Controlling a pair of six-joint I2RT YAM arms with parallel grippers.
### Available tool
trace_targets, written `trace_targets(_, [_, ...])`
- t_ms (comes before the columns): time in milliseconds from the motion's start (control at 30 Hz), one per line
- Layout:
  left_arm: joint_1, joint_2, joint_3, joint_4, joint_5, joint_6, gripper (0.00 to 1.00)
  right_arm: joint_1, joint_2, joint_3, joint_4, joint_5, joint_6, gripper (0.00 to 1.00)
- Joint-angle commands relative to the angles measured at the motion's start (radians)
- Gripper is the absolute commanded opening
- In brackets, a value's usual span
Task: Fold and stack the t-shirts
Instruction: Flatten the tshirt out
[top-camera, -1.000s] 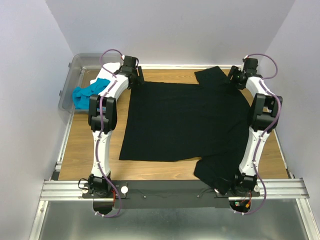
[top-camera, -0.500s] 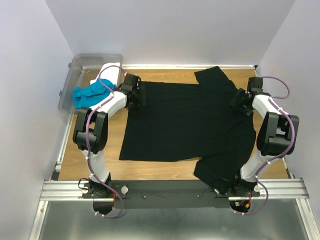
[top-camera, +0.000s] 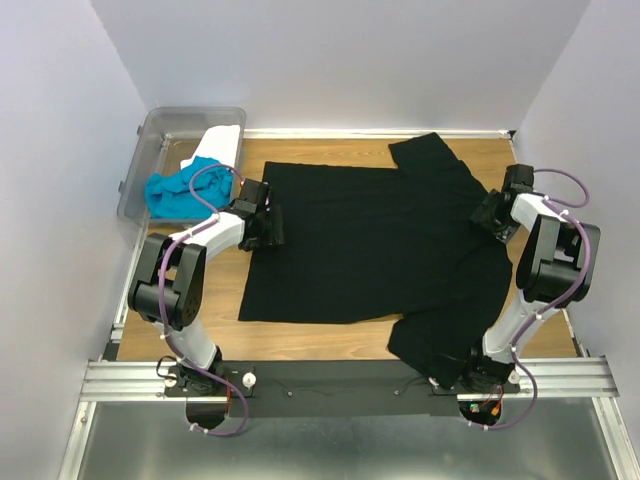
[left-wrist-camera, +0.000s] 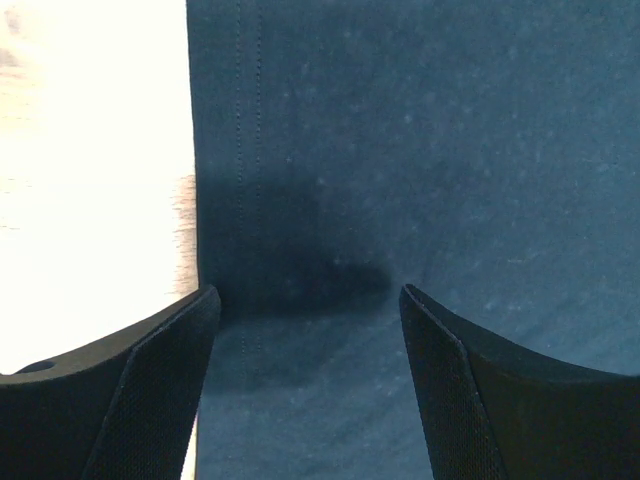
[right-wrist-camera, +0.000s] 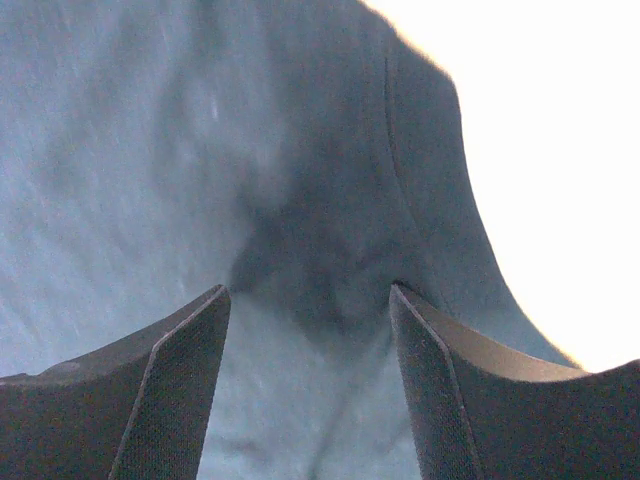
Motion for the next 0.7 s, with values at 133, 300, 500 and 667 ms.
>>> trace_targets(133, [-0.005,-0.04,-0.049,0.032,0.005,-0.006,0.81,-0.018,0.057,0.071,0.028,0.045,-0.073,0.75])
trace_targets(300, [-0.007,-0.074,-0.041,0.032,-0.005,-0.005,0.81,0.005,-0.073,0.049,0.019,-0.025,-0.096,0.77])
trace_targets(500, [-0.022,-0.044,-0.004,0.008,-0.018,0.021,0.75,0.039,-0.129,-0.007,0.011,-0.094,-0.073,0.77])
trace_targets(667, [-0.022,-0.038,-0.022,-0.037,-0.004,0.027,0.63,0.042,-0.126,-0.073,0.011,-0.097,-0.04,0.76])
